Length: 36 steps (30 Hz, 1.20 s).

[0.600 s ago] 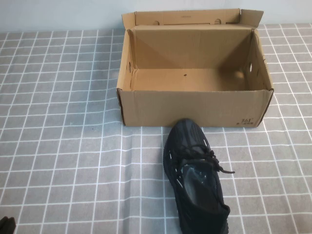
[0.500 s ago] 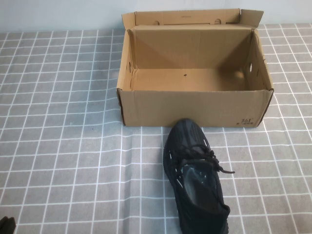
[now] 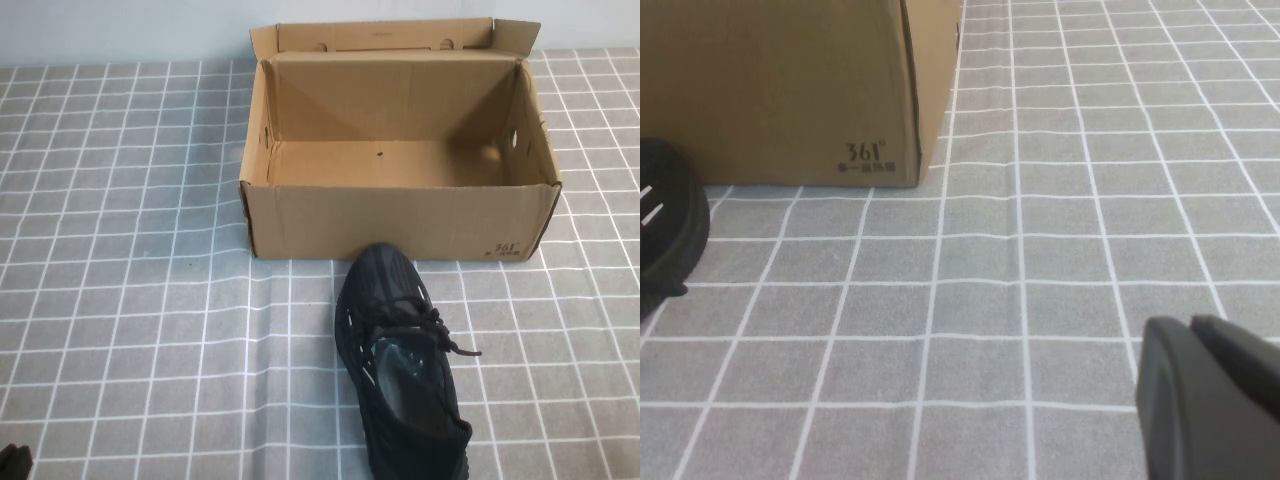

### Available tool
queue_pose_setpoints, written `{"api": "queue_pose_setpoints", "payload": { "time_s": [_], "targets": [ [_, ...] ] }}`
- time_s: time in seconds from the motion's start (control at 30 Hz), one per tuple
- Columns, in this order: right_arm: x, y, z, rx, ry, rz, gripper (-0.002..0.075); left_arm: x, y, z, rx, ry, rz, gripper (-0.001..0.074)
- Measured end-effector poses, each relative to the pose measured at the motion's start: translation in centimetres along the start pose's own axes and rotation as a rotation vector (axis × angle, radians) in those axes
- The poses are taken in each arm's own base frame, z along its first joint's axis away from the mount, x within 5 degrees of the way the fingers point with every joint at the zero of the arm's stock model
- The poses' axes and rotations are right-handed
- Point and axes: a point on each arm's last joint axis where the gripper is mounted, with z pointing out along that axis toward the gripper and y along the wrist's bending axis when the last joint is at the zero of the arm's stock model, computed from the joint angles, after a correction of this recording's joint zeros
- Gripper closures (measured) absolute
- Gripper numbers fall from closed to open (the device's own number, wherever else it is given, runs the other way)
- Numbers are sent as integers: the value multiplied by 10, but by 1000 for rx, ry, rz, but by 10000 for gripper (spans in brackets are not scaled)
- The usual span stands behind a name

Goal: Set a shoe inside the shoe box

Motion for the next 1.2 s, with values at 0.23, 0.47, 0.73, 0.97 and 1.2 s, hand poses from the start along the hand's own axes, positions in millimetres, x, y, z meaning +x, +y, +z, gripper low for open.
{"api": "queue_pose_setpoints", "payload": {
  "time_s": [0.23, 0.47, 0.73, 0.97, 1.2],
  "targets": [
    [0, 0, 0, 0, 0, 0, 742, 0, 0, 0, 0, 0, 0, 735],
    [0, 0, 0, 0, 0, 0, 742, 0, 0, 0, 0, 0, 0, 735],
    [0, 0, 0, 0, 0, 0, 742, 0, 0, 0, 0, 0, 0, 735],
    [-11, 2, -1, -33, -116, 139, 742, 0, 0, 0, 0, 0, 0, 735],
    [-28, 0, -4, -78, -303, 506, 742, 0, 0, 0, 0, 0, 0, 735]
  ]
}}
